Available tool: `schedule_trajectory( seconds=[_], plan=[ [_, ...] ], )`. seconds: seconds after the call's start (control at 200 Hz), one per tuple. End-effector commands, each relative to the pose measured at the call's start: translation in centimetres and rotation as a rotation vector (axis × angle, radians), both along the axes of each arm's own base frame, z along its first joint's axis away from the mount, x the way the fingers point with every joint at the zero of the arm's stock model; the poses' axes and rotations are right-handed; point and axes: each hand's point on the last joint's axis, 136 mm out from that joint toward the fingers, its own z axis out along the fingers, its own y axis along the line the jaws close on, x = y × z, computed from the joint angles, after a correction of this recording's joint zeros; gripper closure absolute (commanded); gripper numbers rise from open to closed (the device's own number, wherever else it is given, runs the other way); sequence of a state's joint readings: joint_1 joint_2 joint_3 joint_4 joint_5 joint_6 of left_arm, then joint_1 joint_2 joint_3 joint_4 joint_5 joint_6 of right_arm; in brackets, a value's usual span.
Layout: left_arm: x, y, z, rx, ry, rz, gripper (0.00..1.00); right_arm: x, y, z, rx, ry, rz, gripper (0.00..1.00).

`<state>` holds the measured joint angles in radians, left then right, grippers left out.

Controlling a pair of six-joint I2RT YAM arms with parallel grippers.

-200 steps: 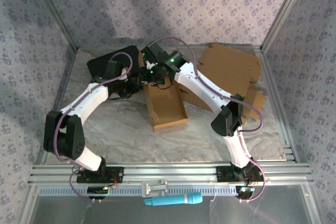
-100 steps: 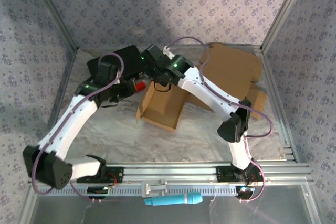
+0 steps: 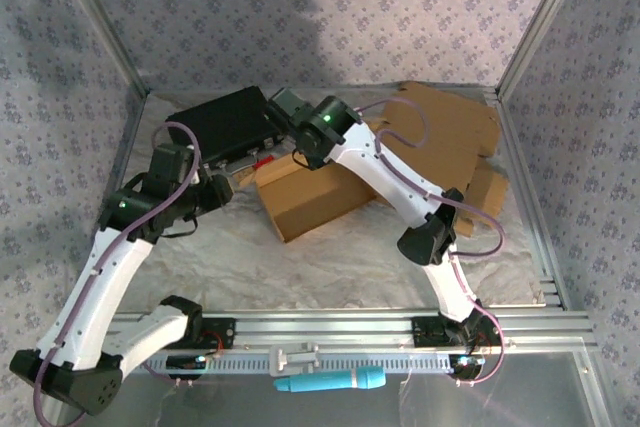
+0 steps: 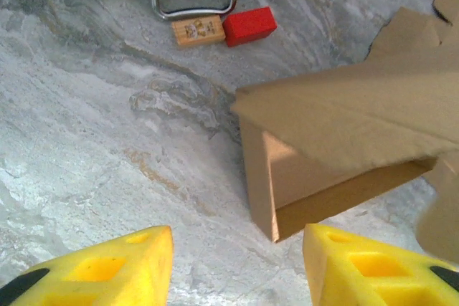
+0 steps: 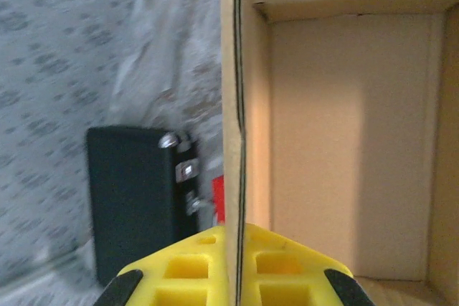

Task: Fold the paper box

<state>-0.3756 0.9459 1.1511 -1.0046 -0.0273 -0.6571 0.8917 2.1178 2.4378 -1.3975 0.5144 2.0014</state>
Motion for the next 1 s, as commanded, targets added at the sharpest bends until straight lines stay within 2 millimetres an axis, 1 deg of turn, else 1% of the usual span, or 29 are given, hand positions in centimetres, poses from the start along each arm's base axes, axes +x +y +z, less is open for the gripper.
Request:
schedule_trajectory(
  seconds=[0.0,0.14,0.26,0.335,0.4,0.445,0.485,0.51,0.55,0.605,0.635,0.68,0.745,0.8,0.81,0.834,0.849,0.854,0.864,0.899,0.939,0.949,0.964,0.994],
  plan=[
    [-0.8,-0.4,-1.7,0.038,0.046,-0.082,0.48,-0.1,-1.9,-0.5,0.155,0.037,-0.268,1.00],
    [-0.1,-0.3,-2.4,0.078,0.037,-0.097,0.47,1.4,-2.1,-1.1,0.171,0.034,-0.305,1.00],
    [1.0,-0.7,-3.0,0.097,0.041,-0.119,0.44,3.2,-1.2,-1.5,0.191,0.011,-0.289,0.80],
    [1.8,-1.6,-3.5,0.091,0.040,-0.163,0.43,4.1,-0.6,-1.7,0.202,0.017,-0.222,0.72],
    [2.6,-2.3,-3.9,0.079,0.023,-0.203,0.40,4.5,-1.1,-1.3,0.173,0.010,-0.172,0.67],
    [3.1,-2.8,-4.1,0.069,0.005,-0.239,0.39,4.5,-1.7,-1.1,0.154,0.013,-0.147,0.63],
    [3.5,-3.2,-4.3,0.051,-0.007,-0.275,0.38,4.4,-2.1,-1.0,0.146,0.019,-0.121,0.60],
    [3.7,-3.2,-4.4,0.039,-0.013,-0.286,0.38,4.5,-2.4,-0.8,0.137,0.017,-0.096,0.59],
    [4.1,-3.0,-4.5,0.029,-0.022,-0.294,0.38,4.7,-3.0,-0.4,0.122,0.009,-0.056,0.54],
    [4.3,-2.7,-4.2,0.018,-0.042,-0.307,0.38,4.9,-4.0,0.4,0.090,-0.014,0.009,0.52],
    [4.5,-2.5,-4.0,0.017,-0.051,-0.308,0.38,5.2,-4.5,1.0,0.066,-0.039,0.056,0.50],
    [4.6,-2.6,-3.6,0.012,-0.067,-0.319,0.37,5.6,-5.2,2.5,0.028,-0.088,0.139,0.47],
    [4.9,-3.0,-3.3,-0.001,-0.089,-0.348,0.37,5.9,-6.9,4.4,-0.062,-0.136,0.277,0.42],
    [4.9,-3.8,-3.3,-0.033,-0.094,-0.389,0.37,6.6,-7.9,6.1,-0.156,-0.209,0.447,0.40],
    [5.3,-4.1,-3.0,-0.041,-0.118,-0.398,0.37,6.8,-8.0,6.2,-0.177,-0.222,0.482,0.40],
    [5.5,-4.5,-2.8,-0.056,-0.132,-0.419,0.37,6.7,-8.3,7.2,-0.203,-0.264,0.562,0.39],
    [5.6,-4.7,-2.8,-0.062,-0.135,-0.429,0.37,6.7,-8.5,7.2,-0.234,-0.276,0.622,0.37],
    [5.6,-4.8,-2.8,-0.063,-0.137,-0.432,0.37,6.7,-8.5,7.7,-0.238,-0.292,0.638,0.36],
    [5.7,-4.9,-2.8,-0.065,-0.137,-0.438,0.37,6.7,-8.6,8.0,-0.244,-0.312,0.668,0.35],
    [5.9,-5.2,-3.0,-0.065,-0.139,-0.458,0.37,6.4,-8.9,8.4,-0.264,-0.359,0.792,0.32],
    [6.1,-5.2,-3.4,-0.050,-0.136,-0.475,0.37,5.9,-9.4,8.7,-0.271,-0.419,0.923,0.32],
    [6.1,-5.2,-3.5,-0.044,-0.135,-0.478,0.37,5.9,-9.7,8.1,-0.286,-0.415,0.948,0.32],
    [6.2,-5.1,-3.6,-0.035,-0.136,-0.482,0.37,5.5,-9.8,8.2,-0.286,-0.436,1.000,0.31],
    [6.4,-5.0,-3.7,-0.018,-0.140,-0.488,0.37,4.8,-10.6,7.6,-0.290,-0.453,1.084,0.30]
  ],
)
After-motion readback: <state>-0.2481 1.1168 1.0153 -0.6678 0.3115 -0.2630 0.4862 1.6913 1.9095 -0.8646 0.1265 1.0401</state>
